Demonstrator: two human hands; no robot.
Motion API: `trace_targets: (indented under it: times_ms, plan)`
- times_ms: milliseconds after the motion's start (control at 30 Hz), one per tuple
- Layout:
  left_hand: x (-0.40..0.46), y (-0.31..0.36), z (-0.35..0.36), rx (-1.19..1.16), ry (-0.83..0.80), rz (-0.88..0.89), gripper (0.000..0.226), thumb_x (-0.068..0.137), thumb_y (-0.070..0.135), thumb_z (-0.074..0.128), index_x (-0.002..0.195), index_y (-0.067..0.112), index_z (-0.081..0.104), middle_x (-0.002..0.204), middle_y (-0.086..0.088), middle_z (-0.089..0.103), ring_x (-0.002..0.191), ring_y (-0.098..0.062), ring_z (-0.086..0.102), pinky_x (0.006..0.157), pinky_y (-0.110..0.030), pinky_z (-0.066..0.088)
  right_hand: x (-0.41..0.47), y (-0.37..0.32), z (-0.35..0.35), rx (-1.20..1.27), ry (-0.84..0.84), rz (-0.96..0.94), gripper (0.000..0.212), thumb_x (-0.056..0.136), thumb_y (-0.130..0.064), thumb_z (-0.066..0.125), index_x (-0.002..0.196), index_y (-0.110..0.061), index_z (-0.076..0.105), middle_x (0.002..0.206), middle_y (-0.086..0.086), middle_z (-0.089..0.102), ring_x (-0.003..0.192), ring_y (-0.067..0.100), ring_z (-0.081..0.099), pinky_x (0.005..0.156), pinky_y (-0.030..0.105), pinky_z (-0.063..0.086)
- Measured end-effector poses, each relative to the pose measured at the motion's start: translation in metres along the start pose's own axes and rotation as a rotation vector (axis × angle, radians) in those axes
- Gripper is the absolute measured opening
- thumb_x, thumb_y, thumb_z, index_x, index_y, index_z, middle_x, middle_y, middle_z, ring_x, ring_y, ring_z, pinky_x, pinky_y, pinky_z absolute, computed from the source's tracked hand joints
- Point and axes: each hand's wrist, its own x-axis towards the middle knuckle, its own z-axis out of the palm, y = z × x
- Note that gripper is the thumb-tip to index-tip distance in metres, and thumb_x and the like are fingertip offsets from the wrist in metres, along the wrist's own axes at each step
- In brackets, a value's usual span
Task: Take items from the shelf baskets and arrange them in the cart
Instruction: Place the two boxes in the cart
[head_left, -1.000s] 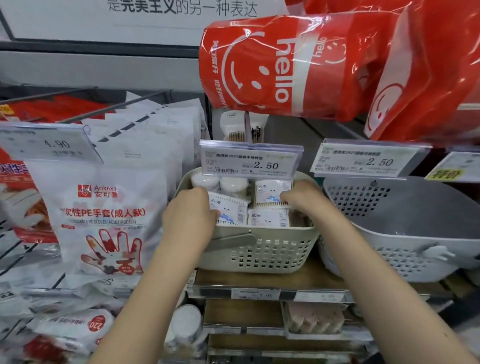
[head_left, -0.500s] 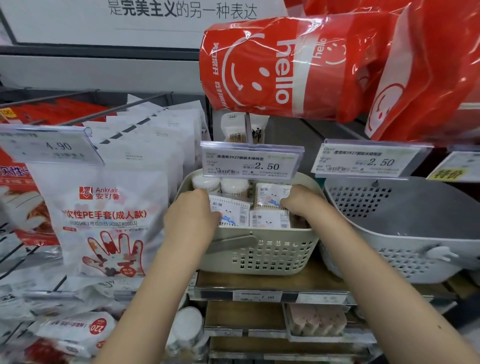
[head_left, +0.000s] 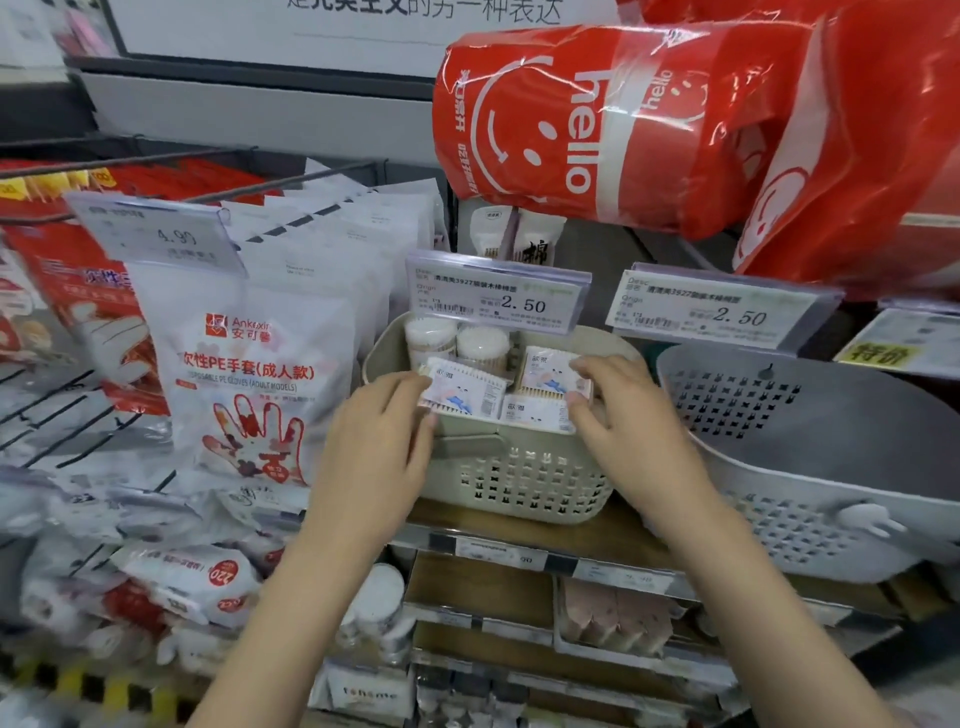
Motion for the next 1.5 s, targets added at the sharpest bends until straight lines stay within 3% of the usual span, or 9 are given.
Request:
trace_targets:
  times_ms: [133,233,367,533,667,933,1133,1400,1500]
  plan:
    - [-0.055,0.010,-0.008,0.094,-0.021,0.031,0.034,0.087,0.014,0.061,0.120,0.006,0.062,0.121,-0.008,0.061,0.109,-0.024,0.058,0.090,-0.039,0.047,-0.065,-0.009,0.010,-0.007,0.130,-0.292,0.037,0.091,-0.010,0.053,0.128,-0.007,0.055,0.125,0.006,0.059,0.118,0.018,0.050,0.103,0.033,0.038]
    - [-0.103,0.015,-0.007,0.179,-0.125,0.014,0.032,0.083,0.017,0.068,0.114,0.008,0.066,0.114,-0.007,0.065,0.102,-0.025,0.064,0.082,-0.039,0.054,-0.109,-0.005,0.030,-0.019,0.073,-0.481,0.039,0.082,-0.002,0.062,0.121,-0.005,0.061,0.121,0.009,0.062,0.116,0.023,0.054,0.104,0.035,0.039]
    - [-0.180,0.019,-0.007,0.182,-0.339,-0.213,0.033,0.091,0.024,0.059,0.122,0.013,0.059,0.115,-0.002,0.062,0.102,-0.021,0.061,0.082,-0.031,0.051,-0.165,0.003,0.064,0.011,-0.218,-0.476,0.045,0.075,-0.009,0.076,0.118,-0.013,0.065,0.121,0.002,0.063,0.113,0.022,0.061,0.093,0.043,0.052]
    - [-0.289,0.016,-0.016,0.142,-0.421,-0.645,0.039,0.099,0.034,0.042,0.137,0.023,0.043,0.131,0.005,0.051,0.120,-0.012,0.046,0.093,-0.019,0.034,-0.216,0.002,0.110,0.086,-0.735,-0.428,0.040,0.101,-0.032,0.040,0.140,-0.030,0.040,0.144,-0.016,0.037,0.132,0.004,0.034,0.107,0.022,0.030]
    - [-0.360,0.017,-0.041,0.096,-0.384,-0.947,0.042,0.099,0.036,0.044,0.139,0.025,0.042,0.139,0.010,0.048,0.125,-0.007,0.045,0.099,-0.020,0.036,-0.247,-0.020,0.132,0.130,-0.990,-0.514,0.035,0.100,-0.032,0.039,0.134,-0.030,0.042,0.136,-0.016,0.041,0.127,0.005,0.037,0.100,0.020,0.033]
    - [-0.436,-0.013,-0.079,0.049,-0.237,-1.247,0.041,0.097,0.039,0.047,0.136,0.027,0.045,0.135,0.014,0.051,0.120,-0.001,0.049,0.097,-0.017,0.039,-0.263,-0.083,0.171,0.120,-1.152,-0.570,0.034,0.098,-0.036,0.042,0.131,-0.036,0.045,0.130,-0.022,0.045,0.116,0.002,0.045,0.088,0.020,0.038]
    - [-0.476,-0.071,-0.131,0.070,-0.145,-1.337,0.039,0.096,0.043,0.046,0.133,0.033,0.045,0.131,0.018,0.051,0.117,0.000,0.050,0.091,-0.016,0.039,-0.278,-0.200,0.227,0.137,-1.264,-0.664,0.036,0.098,-0.035,0.043,0.134,-0.030,0.046,0.136,-0.014,0.047,0.122,0.005,0.046,0.095,0.020,0.039]
    - [-0.530,-0.165,-0.218,0.172,-0.152,-1.410,0.039,0.097,0.037,0.047,0.135,0.026,0.046,0.135,0.011,0.051,0.122,-0.008,0.049,0.097,-0.022,0.039,-0.303,-0.357,0.280,0.194,-1.217,-0.801,0.030,0.098,-0.032,0.043,0.125,-0.023,0.051,0.126,-0.003,0.054,0.113,0.017,0.053,0.093,0.034,0.045]
    - [-0.534,-0.193,-0.232,0.134,-0.129,-1.425,0.038,0.097,0.035,0.049,0.133,0.024,0.049,0.133,0.009,0.053,0.120,-0.008,0.050,0.095,-0.021,0.038,-0.297,-0.374,0.296,0.222,-1.272,-0.751,0.032,0.098,-0.030,0.046,0.128,-0.024,0.052,0.125,-0.008,0.053,0.112,0.011,0.051,0.093,0.026,0.042]
